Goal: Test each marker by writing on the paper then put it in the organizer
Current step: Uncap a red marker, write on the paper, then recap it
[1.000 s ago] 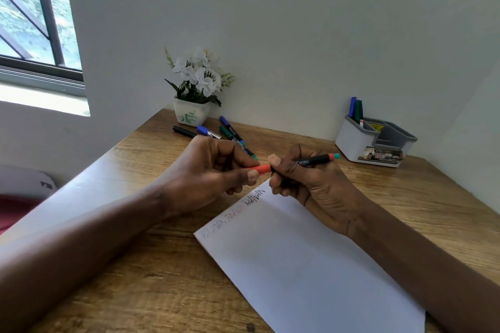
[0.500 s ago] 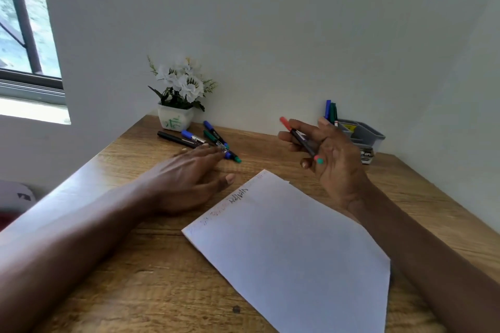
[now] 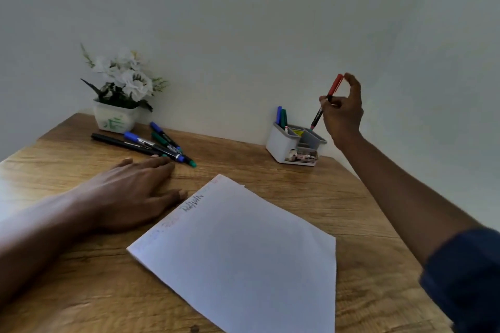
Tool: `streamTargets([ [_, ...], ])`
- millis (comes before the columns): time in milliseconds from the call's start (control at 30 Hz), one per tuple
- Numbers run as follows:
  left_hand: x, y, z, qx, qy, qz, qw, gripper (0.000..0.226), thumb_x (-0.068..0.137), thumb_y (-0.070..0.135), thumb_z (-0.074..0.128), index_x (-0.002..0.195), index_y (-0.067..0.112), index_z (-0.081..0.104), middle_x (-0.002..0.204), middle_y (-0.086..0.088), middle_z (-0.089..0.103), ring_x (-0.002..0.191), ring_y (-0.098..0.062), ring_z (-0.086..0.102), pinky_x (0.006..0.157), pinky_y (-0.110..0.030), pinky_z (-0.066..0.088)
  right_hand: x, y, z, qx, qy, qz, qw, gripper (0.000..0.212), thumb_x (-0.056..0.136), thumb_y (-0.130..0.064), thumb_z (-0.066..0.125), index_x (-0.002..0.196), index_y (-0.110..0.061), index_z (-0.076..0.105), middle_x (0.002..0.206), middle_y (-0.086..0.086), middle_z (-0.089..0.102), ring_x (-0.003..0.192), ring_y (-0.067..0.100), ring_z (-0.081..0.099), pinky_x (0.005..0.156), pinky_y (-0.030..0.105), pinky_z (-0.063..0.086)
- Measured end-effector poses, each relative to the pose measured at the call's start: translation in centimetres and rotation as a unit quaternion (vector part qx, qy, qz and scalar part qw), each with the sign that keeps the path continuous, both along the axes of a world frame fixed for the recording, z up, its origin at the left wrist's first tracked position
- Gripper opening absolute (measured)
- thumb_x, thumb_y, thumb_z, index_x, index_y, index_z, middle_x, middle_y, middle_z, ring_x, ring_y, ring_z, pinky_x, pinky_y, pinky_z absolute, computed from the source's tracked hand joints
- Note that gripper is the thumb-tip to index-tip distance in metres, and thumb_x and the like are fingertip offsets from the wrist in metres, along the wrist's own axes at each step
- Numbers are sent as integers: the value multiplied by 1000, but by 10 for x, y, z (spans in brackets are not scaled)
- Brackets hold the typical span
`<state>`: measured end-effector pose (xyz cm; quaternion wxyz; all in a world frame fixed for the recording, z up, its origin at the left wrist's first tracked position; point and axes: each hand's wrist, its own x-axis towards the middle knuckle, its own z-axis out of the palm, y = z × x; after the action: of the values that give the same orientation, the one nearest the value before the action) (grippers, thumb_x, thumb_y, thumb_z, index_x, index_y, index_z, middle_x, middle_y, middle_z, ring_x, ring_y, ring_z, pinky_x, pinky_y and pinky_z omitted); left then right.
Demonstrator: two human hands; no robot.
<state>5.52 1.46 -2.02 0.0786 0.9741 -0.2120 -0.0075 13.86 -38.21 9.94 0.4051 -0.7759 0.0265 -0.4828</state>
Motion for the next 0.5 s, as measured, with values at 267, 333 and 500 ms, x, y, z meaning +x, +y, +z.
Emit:
streamTargets([
  [267,1,-4,1,-16,-8,0,1000,109,68,89,10,161,32,17,169,10,10,151,-15,23,121,-35,19,43,-44,-13,-142,84,-85,983,70,86,1,64,144,-32,42,98,10,74,87,23,69,81,29,52],
  [333,1,-3,0,-18,-6,-2,1000,105,71,88,13,161,32,17,169,10,10,151,-16,24,121,-36,20,51,-48,-18,-154,105,-80,979,69,85,1,67,142,-29,44,99,14,74,89,27,71,85,31,53],
  [500,2,-2,1,-20,2,-4,1000,106,70,88,13,160,33,15,169,11,9,151,-12,22,122,-36,17,66,-52,-28,-200,199,-84,956,66,79,-3,73,141,-18,53,119,19,70,108,32,68,92,31,49],
])
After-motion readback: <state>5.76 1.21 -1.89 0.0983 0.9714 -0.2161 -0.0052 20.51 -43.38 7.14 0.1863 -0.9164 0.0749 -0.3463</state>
